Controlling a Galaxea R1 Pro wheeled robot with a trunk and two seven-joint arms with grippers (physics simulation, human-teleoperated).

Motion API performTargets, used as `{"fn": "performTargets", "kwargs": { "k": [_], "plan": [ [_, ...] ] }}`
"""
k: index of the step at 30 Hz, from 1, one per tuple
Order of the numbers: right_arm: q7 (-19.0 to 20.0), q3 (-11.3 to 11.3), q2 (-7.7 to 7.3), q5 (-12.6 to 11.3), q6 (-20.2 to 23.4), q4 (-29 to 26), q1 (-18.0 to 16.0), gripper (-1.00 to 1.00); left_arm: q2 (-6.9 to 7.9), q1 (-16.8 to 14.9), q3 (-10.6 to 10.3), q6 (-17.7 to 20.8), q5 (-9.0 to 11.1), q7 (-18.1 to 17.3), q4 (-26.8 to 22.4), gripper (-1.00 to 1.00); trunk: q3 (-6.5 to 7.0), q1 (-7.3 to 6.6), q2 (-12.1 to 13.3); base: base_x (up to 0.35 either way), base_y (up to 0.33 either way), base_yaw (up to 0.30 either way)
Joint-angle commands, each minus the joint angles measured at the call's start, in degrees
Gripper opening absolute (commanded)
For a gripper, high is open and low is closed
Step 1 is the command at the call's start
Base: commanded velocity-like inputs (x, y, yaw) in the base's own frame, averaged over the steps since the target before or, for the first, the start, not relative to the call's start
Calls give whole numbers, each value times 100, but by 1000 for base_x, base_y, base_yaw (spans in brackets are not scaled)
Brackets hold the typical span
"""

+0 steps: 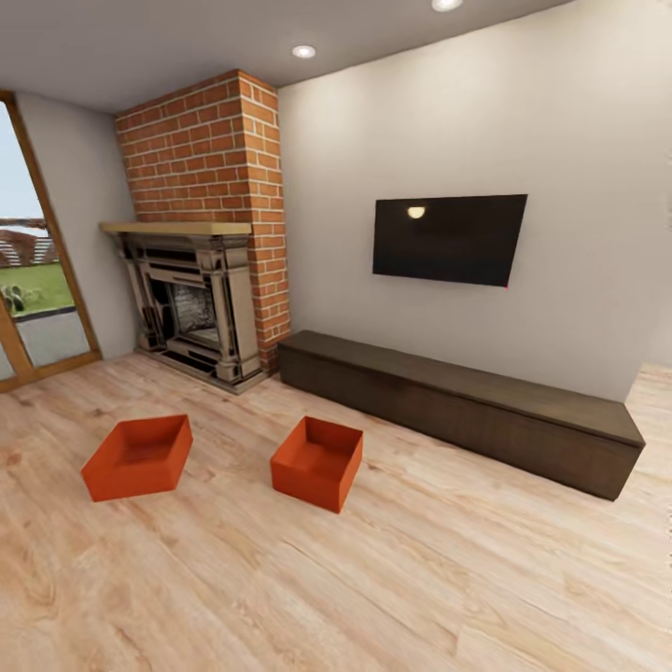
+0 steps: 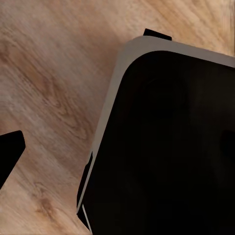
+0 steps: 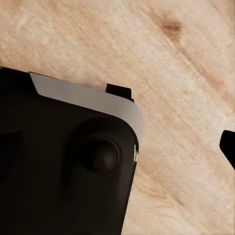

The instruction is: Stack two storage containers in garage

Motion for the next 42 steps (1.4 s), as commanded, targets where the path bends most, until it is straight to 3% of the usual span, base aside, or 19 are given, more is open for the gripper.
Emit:
{"fn": "performTargets", "kwargs": {
  "k": [1,9,32,42],
  "plan": [
    [3,28,1,-9,-32,18,-9,100,-1,-2,16,-16,20,5,1,100,-6,3,-3,322,172,-242],
    [3,31,1,-8,-32,18,-8,100,-1,-2,15,-16,18,5,2,100,-6,3,-3,321,177,-223],
    [3,49,-9,0,-48,18,-9,100,-1,-2,17,-16,20,5,1,100,-6,3,-3,317,184,-8],
    [3,52,0,-7,-41,18,-8,100,-1,-3,18,-16,20,5,0,100,-6,3,-3,316,184,-188]
  ]
}}
